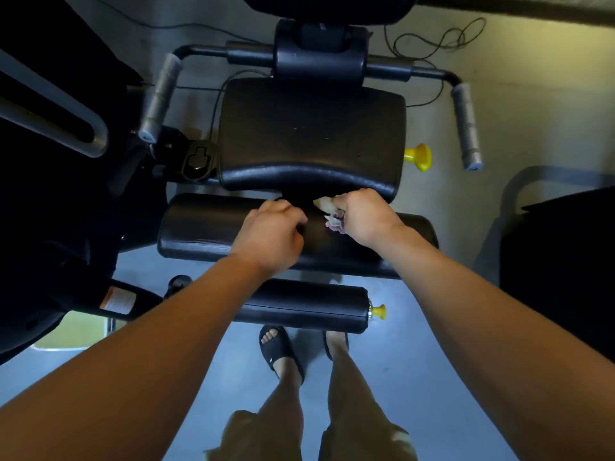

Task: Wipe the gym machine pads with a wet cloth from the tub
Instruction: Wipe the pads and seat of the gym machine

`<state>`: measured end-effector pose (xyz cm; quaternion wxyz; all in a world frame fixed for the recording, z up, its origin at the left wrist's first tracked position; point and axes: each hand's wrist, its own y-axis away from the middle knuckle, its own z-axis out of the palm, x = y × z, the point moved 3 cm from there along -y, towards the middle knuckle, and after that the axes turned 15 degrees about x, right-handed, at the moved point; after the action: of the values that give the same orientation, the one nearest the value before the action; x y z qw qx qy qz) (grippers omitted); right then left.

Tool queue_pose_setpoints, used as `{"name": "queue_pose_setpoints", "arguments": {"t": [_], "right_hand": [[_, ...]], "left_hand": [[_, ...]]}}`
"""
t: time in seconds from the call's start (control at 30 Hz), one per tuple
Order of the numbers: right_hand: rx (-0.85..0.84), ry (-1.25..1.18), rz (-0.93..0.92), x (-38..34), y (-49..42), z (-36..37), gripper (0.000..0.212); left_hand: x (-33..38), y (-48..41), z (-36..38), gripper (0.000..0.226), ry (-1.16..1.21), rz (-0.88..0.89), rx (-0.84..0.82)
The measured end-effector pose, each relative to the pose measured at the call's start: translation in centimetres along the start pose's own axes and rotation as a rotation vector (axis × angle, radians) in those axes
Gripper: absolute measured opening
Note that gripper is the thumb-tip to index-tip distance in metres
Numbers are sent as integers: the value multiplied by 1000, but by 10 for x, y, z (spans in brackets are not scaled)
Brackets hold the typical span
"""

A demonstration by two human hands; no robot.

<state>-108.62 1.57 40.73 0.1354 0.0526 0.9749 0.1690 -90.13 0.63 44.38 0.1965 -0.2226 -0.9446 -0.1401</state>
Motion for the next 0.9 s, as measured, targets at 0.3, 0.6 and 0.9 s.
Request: {"name": "queue_pose_setpoints", "arguments": {"t": [0.3,0.6,0.9], "right_hand": [[34,143,66,89,40,-14,22],[134,-100,241,151,84,-15,21],[589,-216,121,104,184,2,36]], "left_hand": [[54,-17,26,41,-27,102,-70],[62,-11,40,44,-100,106,-53],[61,16,47,37,-78,109,94]]}}
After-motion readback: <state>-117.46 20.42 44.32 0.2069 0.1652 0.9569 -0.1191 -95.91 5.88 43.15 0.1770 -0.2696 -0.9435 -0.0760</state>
